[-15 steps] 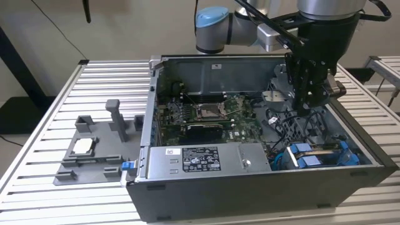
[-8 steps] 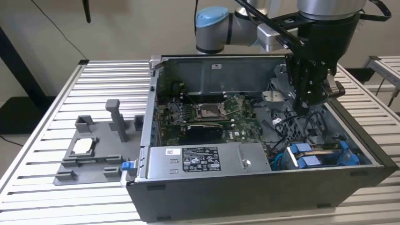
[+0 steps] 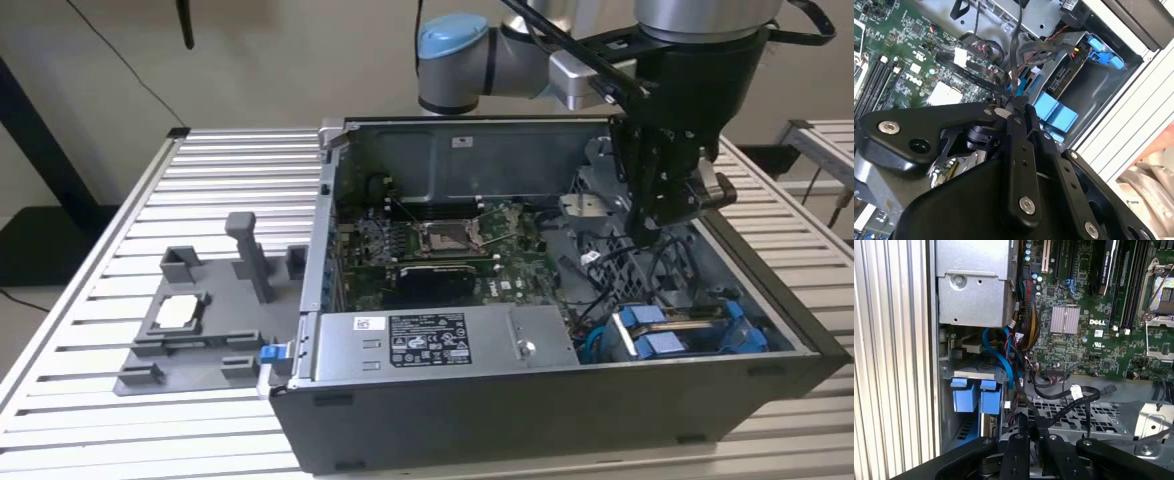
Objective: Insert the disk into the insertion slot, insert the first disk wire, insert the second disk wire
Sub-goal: 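Insert the second disk wire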
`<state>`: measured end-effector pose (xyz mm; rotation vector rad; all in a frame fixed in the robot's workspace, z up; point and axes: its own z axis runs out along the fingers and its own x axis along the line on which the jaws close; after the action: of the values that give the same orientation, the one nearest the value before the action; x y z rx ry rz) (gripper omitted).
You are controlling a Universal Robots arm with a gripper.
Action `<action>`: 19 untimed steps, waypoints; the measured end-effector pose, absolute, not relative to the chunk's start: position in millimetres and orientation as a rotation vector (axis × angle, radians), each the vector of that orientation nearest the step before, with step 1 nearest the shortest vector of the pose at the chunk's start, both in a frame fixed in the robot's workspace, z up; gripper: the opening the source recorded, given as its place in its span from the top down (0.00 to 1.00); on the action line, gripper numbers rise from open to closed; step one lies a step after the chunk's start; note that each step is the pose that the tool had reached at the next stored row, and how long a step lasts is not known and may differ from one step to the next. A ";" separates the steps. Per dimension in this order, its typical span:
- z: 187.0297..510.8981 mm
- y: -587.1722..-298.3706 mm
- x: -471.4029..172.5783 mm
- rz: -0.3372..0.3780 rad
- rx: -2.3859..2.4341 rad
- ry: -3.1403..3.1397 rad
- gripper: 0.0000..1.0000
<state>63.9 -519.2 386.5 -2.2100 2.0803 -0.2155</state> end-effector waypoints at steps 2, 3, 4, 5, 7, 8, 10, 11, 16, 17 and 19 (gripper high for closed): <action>386.5 -519.2 63.9 -0.216 -2.210 2.080 0.84; 386.5 -519.2 63.9 -0.216 -2.210 2.080 0.84; 386.5 -519.2 63.9 -0.216 -2.210 2.080 0.84; 386.5 -519.2 63.9 -0.216 -2.210 2.080 0.84; 386.5 -519.2 63.9 -0.216 -2.210 2.080 0.84; 386.5 -519.2 63.9 -0.216 -2.210 2.080 0.84; 386.5 -519.2 63.9 -0.216 -2.210 2.080 0.84; 386.5 -519.2 63.8 -0.216 -2.210 2.080 0.83; 386.5 -519.3 60.6 -0.217 -2.210 2.080 0.77; 386.4 -519.3 60.3 -0.217 -2.210 2.080 0.77; 386.4 -519.3 59.2 -0.218 -2.209 2.080 0.77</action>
<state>59.2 -519.3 386.4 -2.2095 2.0798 -0.2176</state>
